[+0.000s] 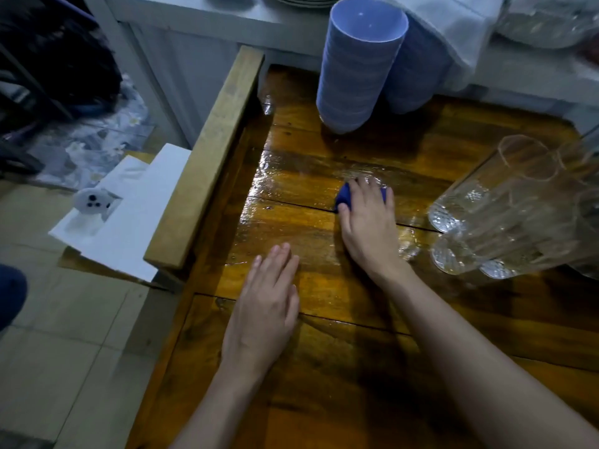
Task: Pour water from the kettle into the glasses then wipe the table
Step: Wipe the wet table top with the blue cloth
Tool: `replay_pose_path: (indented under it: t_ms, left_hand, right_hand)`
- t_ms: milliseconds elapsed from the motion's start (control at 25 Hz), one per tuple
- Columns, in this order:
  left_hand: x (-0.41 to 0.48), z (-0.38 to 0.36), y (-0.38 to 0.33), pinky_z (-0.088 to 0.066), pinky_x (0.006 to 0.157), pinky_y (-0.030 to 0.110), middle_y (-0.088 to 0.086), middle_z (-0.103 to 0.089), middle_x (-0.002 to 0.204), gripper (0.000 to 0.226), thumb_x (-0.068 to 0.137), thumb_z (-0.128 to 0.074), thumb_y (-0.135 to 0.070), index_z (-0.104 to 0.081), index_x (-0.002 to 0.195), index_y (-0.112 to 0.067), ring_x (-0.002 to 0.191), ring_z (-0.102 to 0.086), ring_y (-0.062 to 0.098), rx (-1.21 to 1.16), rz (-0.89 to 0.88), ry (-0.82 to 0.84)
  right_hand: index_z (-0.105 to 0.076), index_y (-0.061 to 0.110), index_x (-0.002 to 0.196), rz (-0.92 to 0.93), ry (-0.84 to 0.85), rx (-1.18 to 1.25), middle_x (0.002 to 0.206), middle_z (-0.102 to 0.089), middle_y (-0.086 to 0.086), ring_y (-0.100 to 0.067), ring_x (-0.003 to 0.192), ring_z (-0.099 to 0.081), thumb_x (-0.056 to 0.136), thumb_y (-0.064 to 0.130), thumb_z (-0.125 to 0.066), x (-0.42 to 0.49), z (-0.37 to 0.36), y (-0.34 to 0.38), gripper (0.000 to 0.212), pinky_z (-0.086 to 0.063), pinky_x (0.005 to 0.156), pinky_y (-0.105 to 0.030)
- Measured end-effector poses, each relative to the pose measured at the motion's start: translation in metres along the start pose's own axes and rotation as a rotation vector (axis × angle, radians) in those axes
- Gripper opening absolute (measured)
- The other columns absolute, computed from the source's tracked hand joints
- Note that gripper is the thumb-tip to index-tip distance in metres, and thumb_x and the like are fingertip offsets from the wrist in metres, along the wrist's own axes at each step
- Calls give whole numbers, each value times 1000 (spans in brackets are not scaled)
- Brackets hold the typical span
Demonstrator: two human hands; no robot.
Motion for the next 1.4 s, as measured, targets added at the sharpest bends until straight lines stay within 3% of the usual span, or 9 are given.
replay_pose_path:
  t_ms: [200,280,360,480,680,840,1120,1280,1400]
  left_hand:
    - [-9,25,30,-29,114,29,1,-45,145,45,94,-39,-8,-46,138,-9,137,-37,12,-331,367,-306]
    - [-17,33,37,-34,111,30,-5,-44,144,42,97,-41,-8,-47,138,-13,134,-38,9,-406,459,-316]
    - [-30,38,39,-34,113,34,-9,-39,147,42,98,-45,-12,-46,139,-19,136,-34,5,-348,399,-190]
    - [-67,46,46,-28,114,41,-3,-35,152,44,95,-47,-18,-45,140,-21,139,-26,6,-57,227,-56]
    - [-99,44,60,-19,118,44,2,-25,158,54,99,-23,-38,-29,149,-19,146,-19,16,198,286,29]
    - [-96,42,58,-14,119,37,4,-25,157,53,100,-26,-32,-29,149,-15,147,-18,16,192,265,5]
    - [-97,42,62,-19,120,34,3,-26,157,52,100,-29,-29,-29,149,-13,146,-18,10,143,272,-23]
    - [-98,42,64,-21,119,36,5,-27,157,54,99,-29,-31,-28,149,-10,146,-21,12,156,288,-3]
    - [-97,43,62,-19,119,36,6,-25,157,54,99,-28,-31,-28,149,-10,146,-20,14,166,283,-10]
  right_hand:
    - [-40,11,147,271,93,50,155,-37,-8,-22,147,-26,100,36,-36,-59,-11,93,54,-12,121,-46]
    - [-36,12,150,341,150,31,158,-32,-7,-21,148,-21,101,38,-33,-92,-7,96,55,-12,120,-45]
    - [-30,16,152,408,211,7,160,-27,-4,-19,149,-16,102,41,-30,-121,-2,79,56,-11,120,-44]
    - [-27,16,153,423,273,-17,161,-23,-5,-19,150,-15,103,46,-24,-147,7,46,59,-10,119,-43]
    - [-28,12,152,251,207,-32,160,-24,-9,-21,150,-14,101,45,-22,-102,7,32,61,-1,122,-39]
    - [-30,8,150,98,133,-13,159,-27,-14,-27,149,-17,100,42,-25,-42,-9,67,61,-6,122,-47]
    - [-42,8,145,380,120,12,154,-38,-14,-27,147,-26,99,34,-33,-79,-31,181,54,-13,120,-48]
    - [-36,10,149,538,213,16,157,-33,-9,-23,148,-21,102,38,-29,-130,-15,170,56,-11,120,-46]
    - [-25,16,154,590,309,-12,161,-22,-4,-18,150,-12,103,46,-23,-166,-3,120,59,-9,121,-43]
Point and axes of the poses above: each hand's wrist, its own x-axis towards the middle knuckle, its own z-axis out of the back of the hand, y = z × x, the point moved 6 cm from there along x, towards the middle knuckle
